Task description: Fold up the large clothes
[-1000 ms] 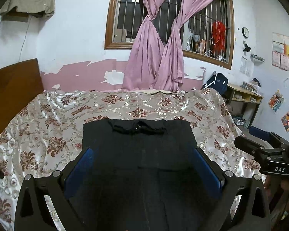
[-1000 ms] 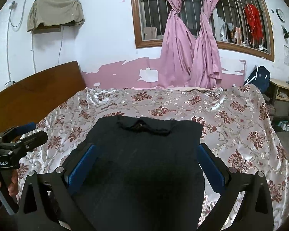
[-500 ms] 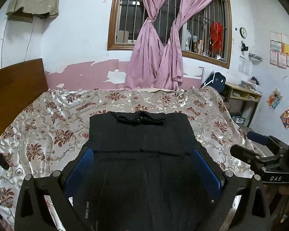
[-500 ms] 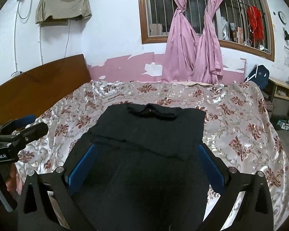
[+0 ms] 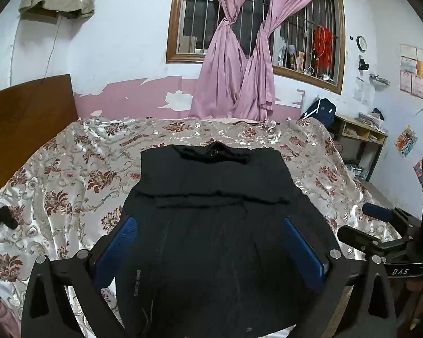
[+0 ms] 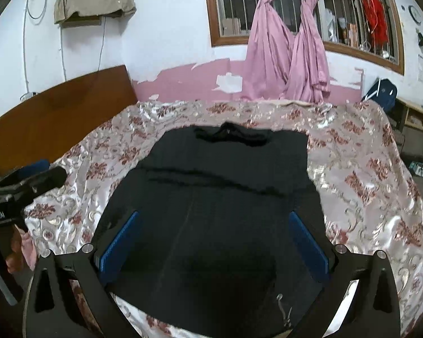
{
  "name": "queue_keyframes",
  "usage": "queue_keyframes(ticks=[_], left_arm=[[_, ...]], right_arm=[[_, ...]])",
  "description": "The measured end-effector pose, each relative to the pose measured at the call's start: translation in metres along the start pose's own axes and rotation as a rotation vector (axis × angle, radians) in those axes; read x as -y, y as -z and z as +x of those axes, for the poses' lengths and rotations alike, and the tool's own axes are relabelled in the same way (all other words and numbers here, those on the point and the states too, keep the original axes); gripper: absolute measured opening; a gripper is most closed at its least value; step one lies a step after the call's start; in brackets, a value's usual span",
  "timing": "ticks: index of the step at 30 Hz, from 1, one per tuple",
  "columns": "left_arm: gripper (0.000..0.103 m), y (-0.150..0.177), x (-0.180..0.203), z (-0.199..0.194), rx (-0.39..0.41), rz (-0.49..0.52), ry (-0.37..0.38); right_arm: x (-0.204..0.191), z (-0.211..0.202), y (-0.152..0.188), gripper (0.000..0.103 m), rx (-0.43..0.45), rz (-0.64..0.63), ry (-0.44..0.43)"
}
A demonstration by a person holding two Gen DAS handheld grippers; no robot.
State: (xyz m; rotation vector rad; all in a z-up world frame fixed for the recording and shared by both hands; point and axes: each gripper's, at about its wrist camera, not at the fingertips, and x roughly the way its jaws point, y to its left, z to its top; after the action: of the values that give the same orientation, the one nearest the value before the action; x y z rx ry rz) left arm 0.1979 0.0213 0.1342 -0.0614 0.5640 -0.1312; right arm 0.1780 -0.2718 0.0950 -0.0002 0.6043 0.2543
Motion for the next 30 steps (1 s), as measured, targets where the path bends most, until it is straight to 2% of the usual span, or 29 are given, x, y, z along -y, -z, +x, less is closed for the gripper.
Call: queue_keyframes(ticks=[13,23,30], left_arm=[[0.103,0.058,-0.007,0.007,-0.044,0.016,-0.017],[0.103,0.098,-0.011,0.009,-0.029,0.068,-0.043],[0.103,0.123,-0.012,0.016,-0.067,0.075,-0.04]], right_arm=[[-0.006,0.004,0.051,0.101,-0.043,-0.023,0.018],[-0.007,0.003,0.096,0.101,-0.048,-0.038,0.058],[-0.01,0.01,0.126,0.101,-0.058,-0.073,0.091]])
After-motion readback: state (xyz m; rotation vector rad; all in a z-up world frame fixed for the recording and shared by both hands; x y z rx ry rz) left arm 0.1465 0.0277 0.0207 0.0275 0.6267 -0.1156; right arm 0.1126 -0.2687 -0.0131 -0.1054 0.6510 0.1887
